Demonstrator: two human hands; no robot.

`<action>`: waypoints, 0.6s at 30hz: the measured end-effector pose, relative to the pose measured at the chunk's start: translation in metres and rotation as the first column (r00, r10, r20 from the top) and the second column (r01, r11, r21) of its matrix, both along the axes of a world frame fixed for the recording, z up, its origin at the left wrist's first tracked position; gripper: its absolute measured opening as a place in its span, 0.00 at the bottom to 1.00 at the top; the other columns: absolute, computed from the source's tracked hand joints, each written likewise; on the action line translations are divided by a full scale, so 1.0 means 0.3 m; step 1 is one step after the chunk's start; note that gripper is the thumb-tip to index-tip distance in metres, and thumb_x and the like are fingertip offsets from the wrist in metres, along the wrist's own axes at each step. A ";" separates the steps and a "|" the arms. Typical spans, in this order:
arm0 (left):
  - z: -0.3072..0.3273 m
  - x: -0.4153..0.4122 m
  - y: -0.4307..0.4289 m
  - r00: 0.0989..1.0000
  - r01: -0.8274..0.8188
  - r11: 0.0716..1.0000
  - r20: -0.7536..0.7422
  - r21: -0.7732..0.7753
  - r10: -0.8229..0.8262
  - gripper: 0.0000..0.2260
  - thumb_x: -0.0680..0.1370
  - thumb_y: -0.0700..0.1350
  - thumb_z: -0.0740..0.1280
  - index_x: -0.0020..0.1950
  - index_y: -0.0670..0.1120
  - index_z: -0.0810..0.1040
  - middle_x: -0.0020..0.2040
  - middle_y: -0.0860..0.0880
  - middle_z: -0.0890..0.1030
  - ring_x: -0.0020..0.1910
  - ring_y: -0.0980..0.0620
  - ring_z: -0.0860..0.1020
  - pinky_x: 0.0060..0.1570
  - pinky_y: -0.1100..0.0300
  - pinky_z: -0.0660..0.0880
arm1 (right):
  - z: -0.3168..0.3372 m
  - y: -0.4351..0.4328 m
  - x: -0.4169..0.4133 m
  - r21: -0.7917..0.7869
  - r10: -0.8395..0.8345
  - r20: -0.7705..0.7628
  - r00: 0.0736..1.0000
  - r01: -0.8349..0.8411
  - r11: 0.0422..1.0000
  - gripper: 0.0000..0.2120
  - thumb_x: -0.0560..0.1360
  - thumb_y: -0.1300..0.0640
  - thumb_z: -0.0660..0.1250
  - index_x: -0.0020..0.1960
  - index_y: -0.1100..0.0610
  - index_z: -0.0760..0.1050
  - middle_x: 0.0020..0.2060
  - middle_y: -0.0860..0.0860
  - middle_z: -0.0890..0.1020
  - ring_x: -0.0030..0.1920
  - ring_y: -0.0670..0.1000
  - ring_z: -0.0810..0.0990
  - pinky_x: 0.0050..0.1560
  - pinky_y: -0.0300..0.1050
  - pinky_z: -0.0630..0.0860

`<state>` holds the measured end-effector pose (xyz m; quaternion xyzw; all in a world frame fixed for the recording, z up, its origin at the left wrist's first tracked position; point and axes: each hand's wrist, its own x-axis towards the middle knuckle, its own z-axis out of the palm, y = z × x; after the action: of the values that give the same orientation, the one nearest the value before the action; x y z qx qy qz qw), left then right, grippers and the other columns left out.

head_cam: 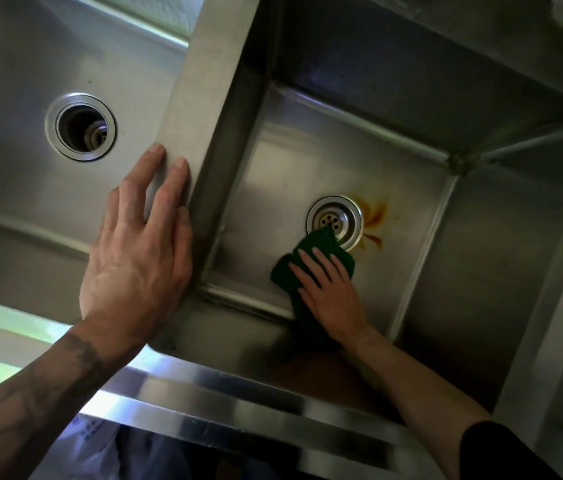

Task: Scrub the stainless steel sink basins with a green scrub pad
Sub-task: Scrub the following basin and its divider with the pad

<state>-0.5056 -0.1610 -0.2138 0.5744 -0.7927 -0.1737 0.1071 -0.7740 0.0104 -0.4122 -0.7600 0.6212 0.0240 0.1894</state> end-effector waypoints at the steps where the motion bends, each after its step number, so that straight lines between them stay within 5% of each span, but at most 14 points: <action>1: -0.001 0.002 0.003 1.000 0.003 1.000 0.003 0.004 -0.003 0.22 0.88 0.44 0.57 0.83 0.45 0.65 0.83 0.41 0.63 0.71 0.33 0.71 0.60 0.31 0.77 | 0.004 0.026 -0.052 0.017 0.026 -0.020 0.999 -0.025 1.000 0.24 0.87 0.51 0.57 0.82 0.51 0.57 0.83 0.54 0.59 0.84 0.57 0.53 0.82 0.63 0.53; 5: -0.001 0.006 -0.001 1.000 0.017 1.000 0.014 0.012 -0.017 0.22 0.89 0.45 0.57 0.84 0.45 0.65 0.83 0.41 0.62 0.71 0.32 0.71 0.59 0.30 0.78 | 0.033 0.094 -0.189 0.026 -0.112 -0.105 0.988 0.115 0.993 0.24 0.86 0.49 0.52 0.81 0.53 0.62 0.82 0.56 0.62 0.83 0.59 0.55 0.79 0.65 0.60; 12: -0.003 -0.004 0.003 1.000 0.002 1.000 0.005 -0.003 -0.002 0.22 0.88 0.45 0.57 0.83 0.46 0.66 0.83 0.42 0.64 0.71 0.33 0.72 0.57 0.31 0.79 | -0.017 -0.080 0.018 -0.015 -0.087 0.048 0.995 0.088 0.996 0.24 0.87 0.50 0.55 0.81 0.52 0.60 0.83 0.53 0.60 0.84 0.56 0.53 0.83 0.59 0.49; 18: 0.002 -0.002 0.000 1.000 -0.009 1.000 0.013 -0.006 0.009 0.23 0.88 0.45 0.58 0.83 0.47 0.66 0.83 0.43 0.64 0.71 0.33 0.72 0.54 0.30 0.80 | 0.029 0.108 -0.186 0.038 -0.156 -0.074 0.985 0.159 0.986 0.25 0.85 0.49 0.54 0.81 0.51 0.57 0.81 0.55 0.63 0.82 0.58 0.56 0.79 0.64 0.61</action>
<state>-0.5061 -0.1610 -0.2131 0.5789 -0.7912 -0.1672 0.1042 -0.8298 0.0429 -0.4035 -0.7027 0.6851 0.0495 0.1853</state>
